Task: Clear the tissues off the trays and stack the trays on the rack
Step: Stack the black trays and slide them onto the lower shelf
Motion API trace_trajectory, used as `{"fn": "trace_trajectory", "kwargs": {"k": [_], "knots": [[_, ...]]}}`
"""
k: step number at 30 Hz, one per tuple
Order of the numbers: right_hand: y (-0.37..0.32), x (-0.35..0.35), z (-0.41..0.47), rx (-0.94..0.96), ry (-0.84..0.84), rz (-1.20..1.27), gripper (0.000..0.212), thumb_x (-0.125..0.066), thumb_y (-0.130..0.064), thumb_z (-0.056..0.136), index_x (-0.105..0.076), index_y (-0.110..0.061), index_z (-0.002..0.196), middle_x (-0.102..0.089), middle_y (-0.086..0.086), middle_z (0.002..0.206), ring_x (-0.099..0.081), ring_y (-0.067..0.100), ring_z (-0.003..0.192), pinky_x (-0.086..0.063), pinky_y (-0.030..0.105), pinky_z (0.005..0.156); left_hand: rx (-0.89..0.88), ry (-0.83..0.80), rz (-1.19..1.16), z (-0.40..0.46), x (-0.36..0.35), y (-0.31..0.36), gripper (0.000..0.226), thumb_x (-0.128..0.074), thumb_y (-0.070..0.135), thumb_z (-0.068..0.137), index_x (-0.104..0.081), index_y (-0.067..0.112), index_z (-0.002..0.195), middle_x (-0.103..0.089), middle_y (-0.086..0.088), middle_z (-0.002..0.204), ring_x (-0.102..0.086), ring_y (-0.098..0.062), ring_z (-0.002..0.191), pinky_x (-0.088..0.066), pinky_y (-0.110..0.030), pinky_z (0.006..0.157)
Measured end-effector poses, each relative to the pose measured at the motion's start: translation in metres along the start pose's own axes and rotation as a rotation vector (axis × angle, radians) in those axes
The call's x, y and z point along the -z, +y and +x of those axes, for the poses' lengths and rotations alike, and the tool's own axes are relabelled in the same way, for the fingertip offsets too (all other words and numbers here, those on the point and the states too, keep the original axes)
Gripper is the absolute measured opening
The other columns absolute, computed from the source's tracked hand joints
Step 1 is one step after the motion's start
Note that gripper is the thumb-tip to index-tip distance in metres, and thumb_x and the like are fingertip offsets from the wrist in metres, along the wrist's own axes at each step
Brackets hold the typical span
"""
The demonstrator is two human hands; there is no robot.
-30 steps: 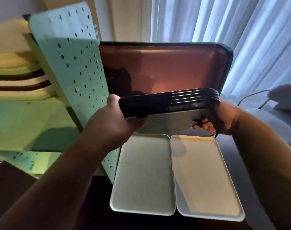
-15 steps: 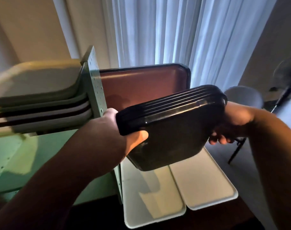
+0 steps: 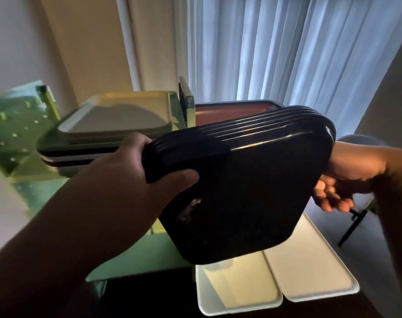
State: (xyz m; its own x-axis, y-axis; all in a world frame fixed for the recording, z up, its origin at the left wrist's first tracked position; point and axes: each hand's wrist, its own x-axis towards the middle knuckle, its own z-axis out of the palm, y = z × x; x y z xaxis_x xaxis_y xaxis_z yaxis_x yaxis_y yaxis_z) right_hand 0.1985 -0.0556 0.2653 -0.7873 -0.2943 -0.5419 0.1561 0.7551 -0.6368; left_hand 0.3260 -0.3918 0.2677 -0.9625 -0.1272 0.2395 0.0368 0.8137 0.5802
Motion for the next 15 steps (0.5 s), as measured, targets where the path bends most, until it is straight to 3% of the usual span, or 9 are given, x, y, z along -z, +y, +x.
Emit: {"fn": "trace_trajectory", "kwargs": {"k": [2,4,7,9,12,15], "knots": [[-0.018,-0.012,-0.004,0.018,0.004,0.006,0.051,-0.029,0.001,0.095,-0.059,0.005,0.053,-0.062,0.026,0.06,-0.054,0.023,0.034,-0.043,0.021,0.036,-0.01,0.001,-0.056,-0.005,0.018,-0.013,0.074,-0.039,0.099,0.042,-0.045,0.048,0.095,-0.071,0.025,0.067,-0.068,-0.007,0.048,-0.055,-0.035,0.057],[-0.035,-0.026,-0.006,0.049,0.035,0.046,0.05,-0.026,-0.002,0.097,-0.054,0.004,0.057,-0.059,0.024,0.056,-0.051,0.021,0.03,-0.041,0.02,0.034,-0.027,0.0,-0.114,-0.01,0.038,-0.024,0.07,-0.046,0.096,0.042,-0.048,0.05,0.095,-0.071,0.027,0.071,-0.071,-0.009,0.05,-0.059,-0.041,0.059],[-0.06,-0.05,-0.008,0.109,0.087,0.087,0.043,-0.026,-0.004,0.096,-0.051,0.003,0.061,-0.057,0.024,0.052,-0.049,0.02,0.028,-0.038,0.018,0.033,-0.04,0.011,-0.14,-0.018,0.068,-0.038,0.062,-0.055,0.08,0.045,-0.052,0.041,0.093,-0.072,0.025,0.071,-0.072,-0.011,0.05,-0.055,-0.033,0.05],[-0.076,-0.064,-0.012,0.144,0.091,0.122,0.056,-0.025,-0.01,0.098,-0.055,0.005,0.054,-0.057,0.023,0.051,-0.048,0.02,0.027,-0.037,0.017,0.032,-0.044,0.026,-0.124,-0.023,0.091,-0.046,0.063,-0.055,0.081,0.044,-0.052,0.042,0.093,-0.073,0.018,0.065,-0.072,-0.011,0.048,-0.056,-0.035,0.052],[-0.103,-0.084,-0.02,0.201,0.093,0.194,0.065,-0.025,-0.019,0.1,-0.058,0.0,0.048,-0.056,0.022,0.049,-0.047,0.019,0.027,-0.037,0.017,0.032,-0.085,0.102,-0.121,-0.029,0.128,-0.058,0.078,-0.054,0.101,0.035,-0.055,0.049,0.093,-0.073,0.005,0.057,-0.072,-0.015,0.049,-0.061,-0.051,0.066],[-0.128,-0.102,-0.031,0.25,0.079,0.221,0.079,-0.021,-0.024,0.104,-0.063,-0.005,0.04,-0.056,0.018,0.047,-0.047,0.018,0.025,-0.038,0.017,0.031,-0.132,0.176,-0.159,-0.031,0.162,-0.072,0.088,-0.058,0.102,0.021,-0.059,0.049,0.092,-0.071,-0.004,0.053,-0.073,-0.027,0.05,-0.058,-0.063,0.07]]}}
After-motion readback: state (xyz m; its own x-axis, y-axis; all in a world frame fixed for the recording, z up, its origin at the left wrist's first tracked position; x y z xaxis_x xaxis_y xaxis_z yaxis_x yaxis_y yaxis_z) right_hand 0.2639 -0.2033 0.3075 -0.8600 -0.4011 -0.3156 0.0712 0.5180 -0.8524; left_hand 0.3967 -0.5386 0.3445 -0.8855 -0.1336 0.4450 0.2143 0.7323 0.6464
